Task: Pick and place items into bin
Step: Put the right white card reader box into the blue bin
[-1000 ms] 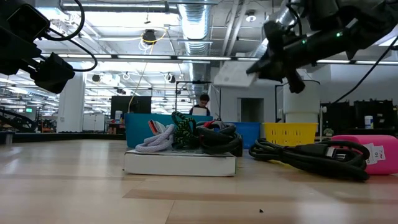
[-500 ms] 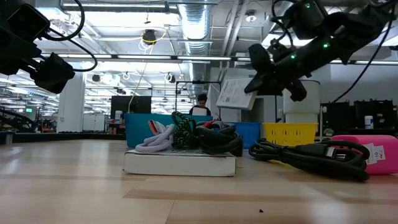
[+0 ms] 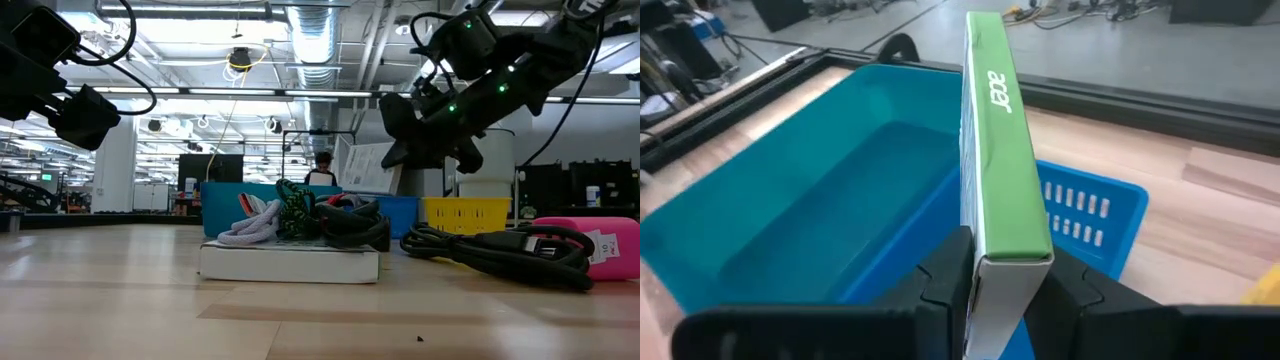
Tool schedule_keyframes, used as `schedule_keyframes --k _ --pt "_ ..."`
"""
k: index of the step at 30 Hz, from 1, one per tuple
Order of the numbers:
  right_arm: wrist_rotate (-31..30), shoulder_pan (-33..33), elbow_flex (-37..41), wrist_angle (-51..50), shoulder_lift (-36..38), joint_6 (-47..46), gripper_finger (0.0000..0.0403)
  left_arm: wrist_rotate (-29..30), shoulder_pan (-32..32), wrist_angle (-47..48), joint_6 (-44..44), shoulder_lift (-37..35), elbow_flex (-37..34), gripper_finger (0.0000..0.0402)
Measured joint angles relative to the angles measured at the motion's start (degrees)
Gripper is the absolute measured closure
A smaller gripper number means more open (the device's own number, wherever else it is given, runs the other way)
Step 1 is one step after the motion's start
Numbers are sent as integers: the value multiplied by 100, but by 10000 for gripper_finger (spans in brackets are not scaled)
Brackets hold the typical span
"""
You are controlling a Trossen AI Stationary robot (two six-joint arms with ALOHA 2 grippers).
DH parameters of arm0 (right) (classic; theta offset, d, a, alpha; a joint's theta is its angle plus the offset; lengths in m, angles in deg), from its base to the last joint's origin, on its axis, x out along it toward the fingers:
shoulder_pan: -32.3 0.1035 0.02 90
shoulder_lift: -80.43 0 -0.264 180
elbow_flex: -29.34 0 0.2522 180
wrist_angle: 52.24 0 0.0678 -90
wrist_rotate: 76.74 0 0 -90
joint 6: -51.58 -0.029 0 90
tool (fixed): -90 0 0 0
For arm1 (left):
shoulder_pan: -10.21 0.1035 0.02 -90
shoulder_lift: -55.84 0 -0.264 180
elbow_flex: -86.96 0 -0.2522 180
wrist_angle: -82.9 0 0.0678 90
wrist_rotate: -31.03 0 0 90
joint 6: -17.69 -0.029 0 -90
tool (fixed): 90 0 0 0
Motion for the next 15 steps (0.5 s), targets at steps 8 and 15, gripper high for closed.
schedule_keyframes --k 8,15 --pt "15 0 0 -86 15 -4 333 -2 0 0 -1 1 0 132" --pt "56 2 0 -235 15 -7 333 0 -1 0 -1 1 2 132"
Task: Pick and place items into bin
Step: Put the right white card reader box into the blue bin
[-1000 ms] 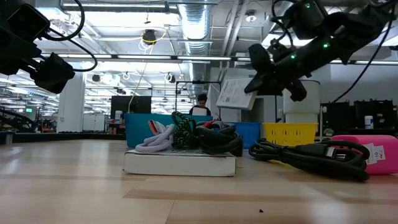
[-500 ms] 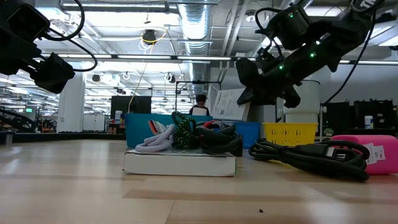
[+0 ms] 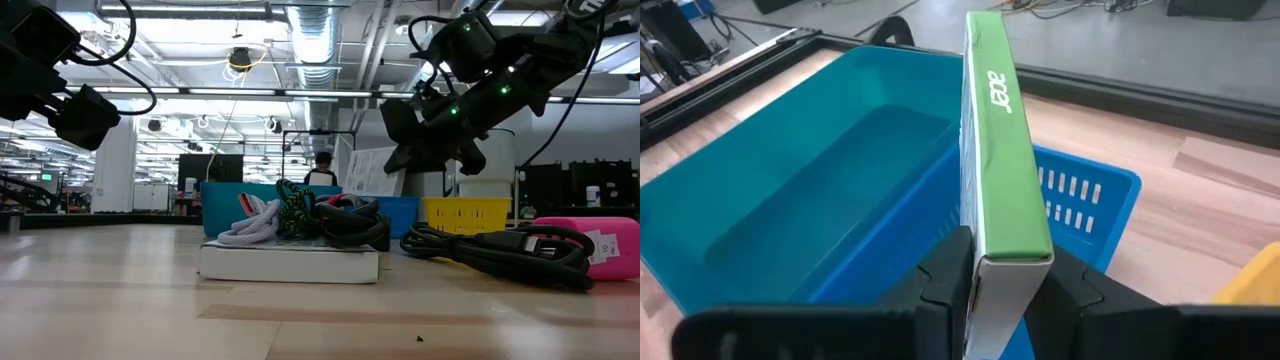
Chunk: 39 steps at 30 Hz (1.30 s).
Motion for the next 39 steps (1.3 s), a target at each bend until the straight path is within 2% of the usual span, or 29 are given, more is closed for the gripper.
schedule_keyframes --k 39 --pt "128 -2 0 -112 0 0 331 1 -1 0 0 1 1 132"
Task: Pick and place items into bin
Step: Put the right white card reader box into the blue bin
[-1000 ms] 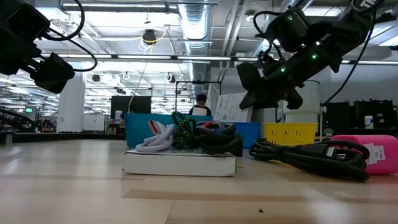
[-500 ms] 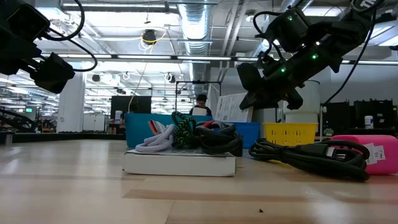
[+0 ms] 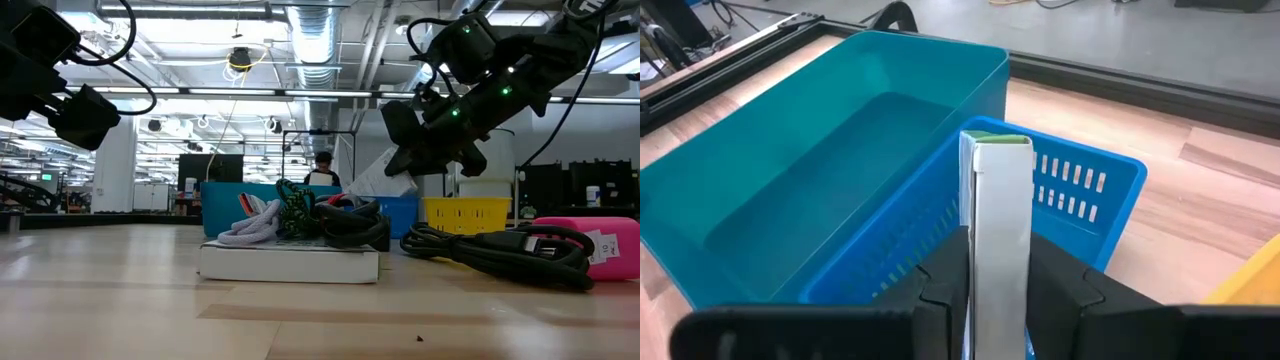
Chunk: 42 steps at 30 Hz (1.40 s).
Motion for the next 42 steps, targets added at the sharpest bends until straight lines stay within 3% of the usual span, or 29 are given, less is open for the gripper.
schedule_keyframes --k 32,42 --pt "16 -2 2 24 0 2 330 -2 2 0 0 0 -1 132" --pt "42 -2 2 26 0 0 256 -2 1 0 0 -1 -2 132"
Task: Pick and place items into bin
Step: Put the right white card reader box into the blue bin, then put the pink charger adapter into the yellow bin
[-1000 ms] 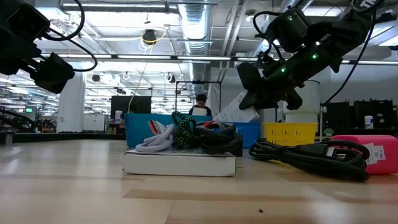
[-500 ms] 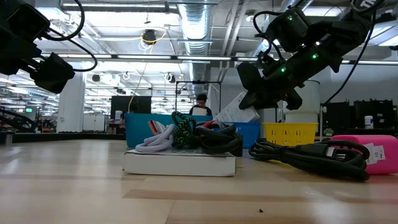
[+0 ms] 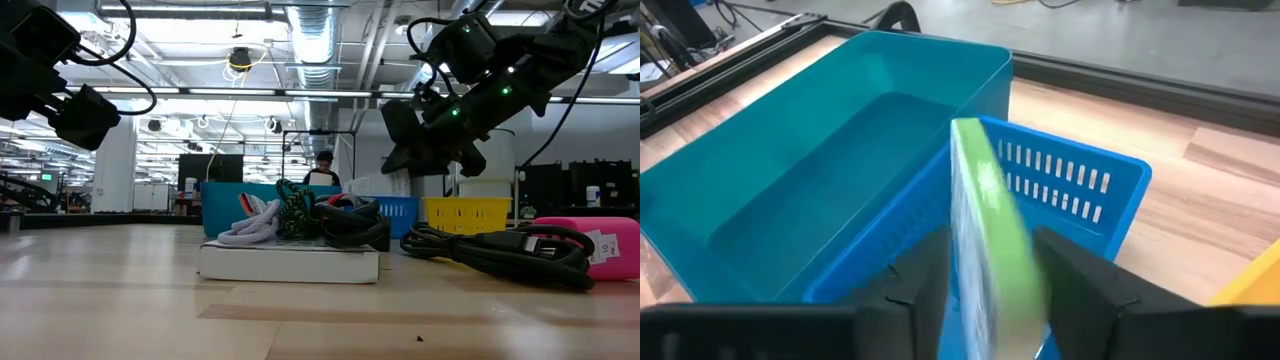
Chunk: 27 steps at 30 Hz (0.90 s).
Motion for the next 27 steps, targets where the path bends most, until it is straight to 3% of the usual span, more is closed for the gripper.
schedule_keyframes --k 10,27 --pt "145 2 0 0 0 4 192 1 0 0 0 -2 0 132" --pt "-729 -6 0 245 -2 628 206 0 -1 0 0 -1 0 132"
